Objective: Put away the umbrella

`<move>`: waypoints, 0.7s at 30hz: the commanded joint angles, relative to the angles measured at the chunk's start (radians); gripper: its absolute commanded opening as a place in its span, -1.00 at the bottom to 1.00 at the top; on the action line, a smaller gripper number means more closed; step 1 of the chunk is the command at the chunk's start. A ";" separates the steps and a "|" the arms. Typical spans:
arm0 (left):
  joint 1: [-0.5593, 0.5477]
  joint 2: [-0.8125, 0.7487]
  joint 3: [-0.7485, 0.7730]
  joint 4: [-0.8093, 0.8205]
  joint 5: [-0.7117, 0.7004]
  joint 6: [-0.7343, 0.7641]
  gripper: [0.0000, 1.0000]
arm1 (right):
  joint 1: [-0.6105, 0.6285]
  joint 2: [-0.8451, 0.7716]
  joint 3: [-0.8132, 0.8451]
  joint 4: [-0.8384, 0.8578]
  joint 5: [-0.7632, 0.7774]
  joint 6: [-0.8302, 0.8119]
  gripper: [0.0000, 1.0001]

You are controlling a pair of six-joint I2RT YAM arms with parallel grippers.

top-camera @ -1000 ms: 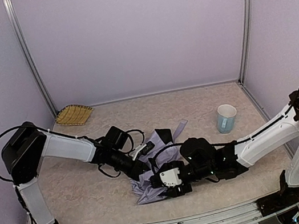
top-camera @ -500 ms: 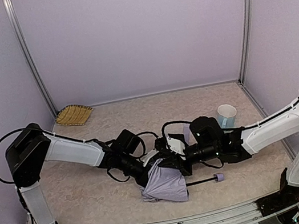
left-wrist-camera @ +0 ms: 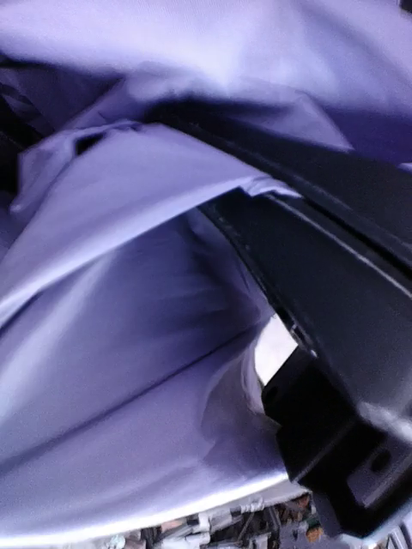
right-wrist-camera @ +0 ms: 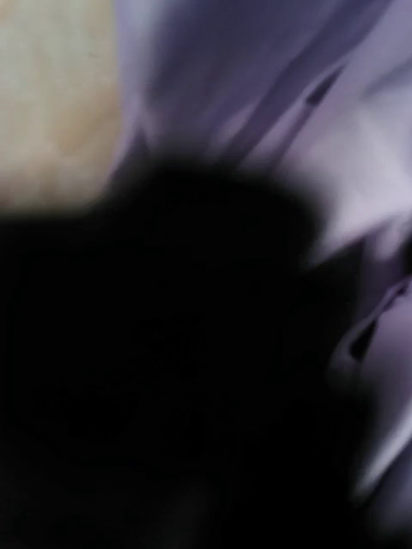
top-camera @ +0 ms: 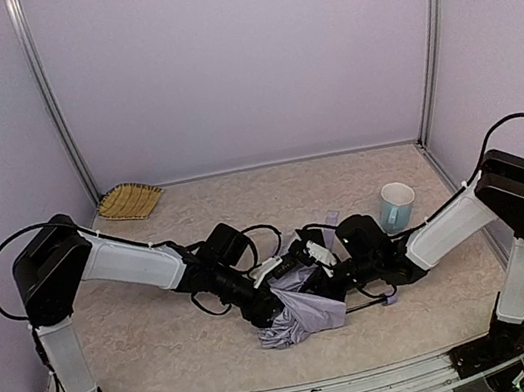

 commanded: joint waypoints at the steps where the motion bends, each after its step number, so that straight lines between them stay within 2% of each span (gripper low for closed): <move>1: 0.027 -0.091 -0.074 -0.004 -0.189 0.002 0.45 | -0.031 0.097 0.008 -0.074 0.011 0.031 -1.00; 5: 0.049 -0.238 -0.123 0.046 -0.256 -0.019 0.63 | -0.032 0.126 0.009 -0.100 0.000 0.042 -1.00; 12: -0.003 -0.433 -0.191 0.091 -0.350 0.047 0.65 | -0.031 0.142 0.048 -0.152 -0.063 0.017 -1.00; 16: -0.098 -0.460 -0.229 0.115 -0.458 0.151 0.63 | -0.037 0.180 0.102 -0.196 -0.136 0.001 -1.00; 21: -0.198 -0.414 -0.250 0.157 -0.628 0.292 0.66 | -0.045 0.228 0.150 -0.234 -0.226 -0.003 -1.00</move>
